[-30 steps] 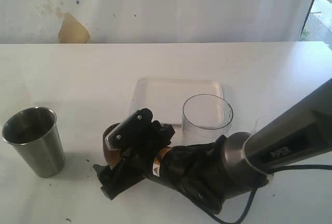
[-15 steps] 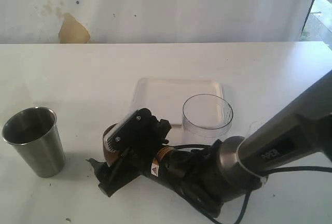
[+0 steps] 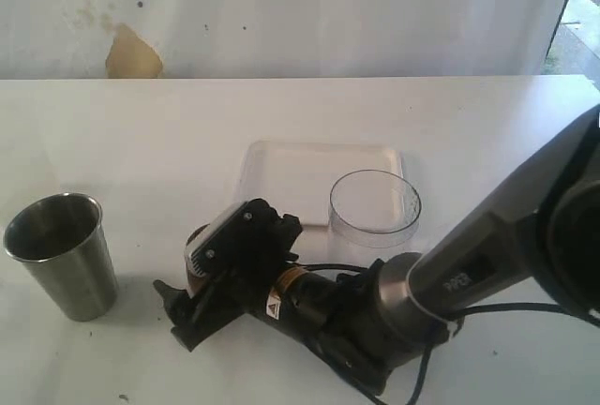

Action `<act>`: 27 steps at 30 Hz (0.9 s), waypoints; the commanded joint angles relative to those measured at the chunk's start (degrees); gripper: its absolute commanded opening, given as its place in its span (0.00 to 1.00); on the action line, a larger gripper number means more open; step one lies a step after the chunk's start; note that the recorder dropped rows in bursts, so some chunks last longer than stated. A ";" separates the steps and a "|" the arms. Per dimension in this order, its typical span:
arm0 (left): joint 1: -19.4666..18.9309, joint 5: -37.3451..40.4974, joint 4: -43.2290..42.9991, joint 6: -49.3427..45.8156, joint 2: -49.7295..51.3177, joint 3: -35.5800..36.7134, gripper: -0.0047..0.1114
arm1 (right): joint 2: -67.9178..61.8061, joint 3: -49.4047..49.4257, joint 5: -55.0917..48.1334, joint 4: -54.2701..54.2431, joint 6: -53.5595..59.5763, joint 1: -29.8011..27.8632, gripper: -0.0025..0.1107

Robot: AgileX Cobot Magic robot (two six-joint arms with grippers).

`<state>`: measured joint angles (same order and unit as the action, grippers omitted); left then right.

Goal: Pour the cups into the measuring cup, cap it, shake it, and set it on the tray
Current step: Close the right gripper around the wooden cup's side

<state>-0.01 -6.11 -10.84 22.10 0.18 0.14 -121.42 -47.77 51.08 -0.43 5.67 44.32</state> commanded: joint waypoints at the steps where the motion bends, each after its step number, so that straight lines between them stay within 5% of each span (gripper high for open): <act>1: 0.15 -0.29 -0.15 -0.11 -0.18 -0.14 0.49 | -2.34 -2.41 -1.10 -0.21 0.56 -0.34 0.95; 23: 0.15 -0.29 -0.15 -0.11 -0.18 -0.14 0.49 | -2.84 -2.50 0.90 0.02 0.10 -0.34 0.94; 27: 0.15 -0.29 -0.15 -0.11 -0.18 -0.14 0.49 | -2.84 -2.50 0.90 0.02 0.10 -0.34 0.79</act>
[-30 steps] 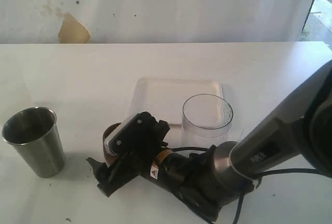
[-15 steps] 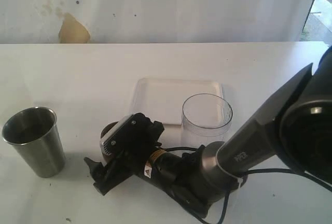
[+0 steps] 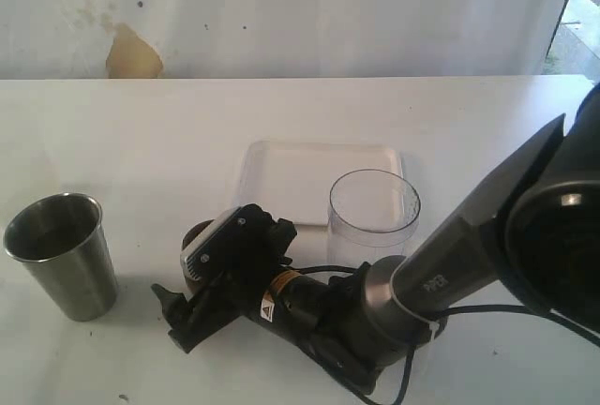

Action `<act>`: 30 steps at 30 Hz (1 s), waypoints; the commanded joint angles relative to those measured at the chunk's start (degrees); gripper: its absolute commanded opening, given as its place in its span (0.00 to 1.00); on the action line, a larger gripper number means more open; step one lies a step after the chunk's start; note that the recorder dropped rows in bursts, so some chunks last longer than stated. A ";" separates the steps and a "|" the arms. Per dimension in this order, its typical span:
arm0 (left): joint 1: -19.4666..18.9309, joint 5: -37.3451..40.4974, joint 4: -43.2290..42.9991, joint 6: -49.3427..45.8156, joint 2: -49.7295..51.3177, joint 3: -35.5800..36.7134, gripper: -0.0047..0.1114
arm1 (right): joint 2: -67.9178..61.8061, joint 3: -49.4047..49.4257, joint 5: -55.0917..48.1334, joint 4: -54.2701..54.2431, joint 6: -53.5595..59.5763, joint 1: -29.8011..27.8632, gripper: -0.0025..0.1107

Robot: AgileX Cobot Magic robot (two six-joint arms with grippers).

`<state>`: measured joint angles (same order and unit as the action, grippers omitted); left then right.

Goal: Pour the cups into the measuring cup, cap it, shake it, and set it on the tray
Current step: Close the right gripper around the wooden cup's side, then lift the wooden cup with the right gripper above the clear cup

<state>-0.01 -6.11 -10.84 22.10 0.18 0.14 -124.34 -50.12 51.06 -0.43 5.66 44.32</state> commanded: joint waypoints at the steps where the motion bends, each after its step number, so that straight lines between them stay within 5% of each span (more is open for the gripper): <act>1: 0.15 -0.29 -0.15 -0.11 -0.18 -0.14 0.49 | 0.08 -0.15 0.92 0.02 0.11 -0.34 0.67; 7: 0.15 -0.29 -0.15 -0.11 -0.18 -0.14 0.49 | 0.08 -0.15 -2.47 -0.09 -0.31 -0.34 0.03; 21: 0.15 -0.29 -0.15 -0.11 -0.18 -0.14 0.49 | 5.29 -0.15 -1.54 1.79 -2.16 -0.34 0.02; 30: 0.15 -0.29 -0.15 -0.11 -0.18 -0.14 0.49 | 19.63 -0.63 -12.64 4.48 -9.10 -0.34 0.02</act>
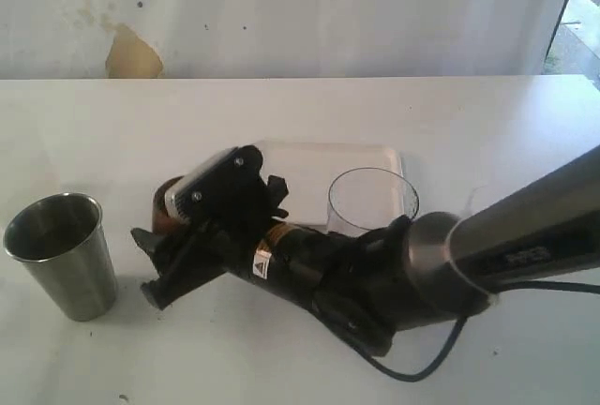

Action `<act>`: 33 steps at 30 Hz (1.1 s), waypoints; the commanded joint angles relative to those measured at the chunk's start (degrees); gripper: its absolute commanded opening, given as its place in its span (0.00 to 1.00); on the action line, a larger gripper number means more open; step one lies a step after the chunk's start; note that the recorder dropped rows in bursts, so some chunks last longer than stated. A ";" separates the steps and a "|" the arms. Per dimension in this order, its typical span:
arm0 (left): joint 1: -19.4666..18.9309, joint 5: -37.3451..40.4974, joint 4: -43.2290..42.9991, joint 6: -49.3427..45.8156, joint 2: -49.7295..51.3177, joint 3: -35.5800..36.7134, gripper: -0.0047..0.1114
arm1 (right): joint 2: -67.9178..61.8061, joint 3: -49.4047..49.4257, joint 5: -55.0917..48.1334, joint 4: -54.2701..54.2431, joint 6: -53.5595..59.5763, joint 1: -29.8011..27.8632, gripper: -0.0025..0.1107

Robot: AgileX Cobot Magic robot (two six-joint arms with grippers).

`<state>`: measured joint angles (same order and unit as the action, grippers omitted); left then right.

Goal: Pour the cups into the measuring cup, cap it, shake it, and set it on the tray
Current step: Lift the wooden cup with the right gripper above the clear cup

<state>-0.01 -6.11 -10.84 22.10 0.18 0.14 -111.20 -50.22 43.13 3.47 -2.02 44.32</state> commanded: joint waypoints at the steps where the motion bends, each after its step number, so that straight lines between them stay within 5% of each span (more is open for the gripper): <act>1: 0.15 -0.29 -0.15 -0.11 -0.18 -0.14 0.49 | 8.43 -0.97 -7.38 0.57 -1.41 -0.34 0.02; 10: 0.15 -0.29 -0.15 -0.11 -0.18 -0.14 0.49 | 24.08 -6.39 -24.59 0.57 4.79 -1.41 0.02; 21: 0.15 -0.29 -0.15 -0.11 -0.18 -0.14 0.49 | 34.46 -6.31 -46.63 0.57 9.78 -18.33 0.02; 33: 0.15 -0.29 -0.15 -0.11 -0.18 -0.14 0.49 | 40.92 6.19 -31.76 3.40 10.90 -30.73 0.02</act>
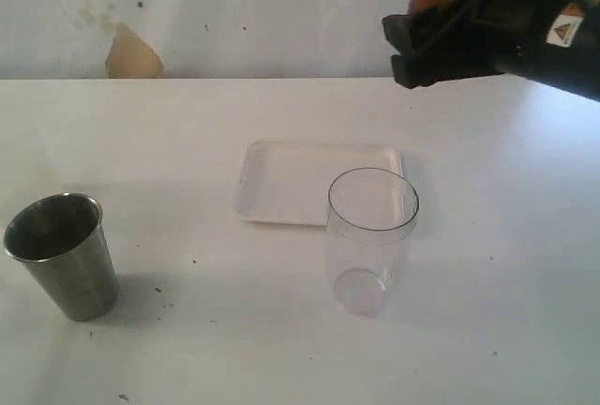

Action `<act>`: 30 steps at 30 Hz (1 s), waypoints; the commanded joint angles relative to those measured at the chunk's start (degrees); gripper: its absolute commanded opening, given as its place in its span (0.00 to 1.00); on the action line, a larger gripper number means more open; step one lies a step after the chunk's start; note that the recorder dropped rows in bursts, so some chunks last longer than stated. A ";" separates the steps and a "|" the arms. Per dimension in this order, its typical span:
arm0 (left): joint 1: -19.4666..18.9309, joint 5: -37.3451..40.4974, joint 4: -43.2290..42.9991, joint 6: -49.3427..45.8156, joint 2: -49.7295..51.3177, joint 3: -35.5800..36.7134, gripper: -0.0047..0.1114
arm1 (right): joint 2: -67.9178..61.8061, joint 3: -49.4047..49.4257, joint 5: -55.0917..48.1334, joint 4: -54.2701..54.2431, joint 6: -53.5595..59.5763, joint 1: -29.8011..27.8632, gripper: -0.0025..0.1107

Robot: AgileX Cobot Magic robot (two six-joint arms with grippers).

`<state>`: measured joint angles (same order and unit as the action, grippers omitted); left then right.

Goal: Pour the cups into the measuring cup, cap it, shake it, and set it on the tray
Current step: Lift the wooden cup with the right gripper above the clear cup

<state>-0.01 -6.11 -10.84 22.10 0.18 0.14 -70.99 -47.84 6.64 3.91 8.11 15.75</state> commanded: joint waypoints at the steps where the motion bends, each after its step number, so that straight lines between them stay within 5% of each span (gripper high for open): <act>1: 0.15 -0.29 -0.15 -0.11 -0.18 -0.14 0.49 | 0.58 4.52 5.28 5.11 0.76 -2.65 0.02; 30: 0.15 -0.29 -0.15 -0.11 -0.18 -0.14 0.49 | -7.27 6.43 10.25 31.98 7.26 -4.95 0.02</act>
<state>-0.01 -6.11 -10.84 22.10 0.18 0.14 -77.88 -41.51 15.02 32.90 13.98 10.96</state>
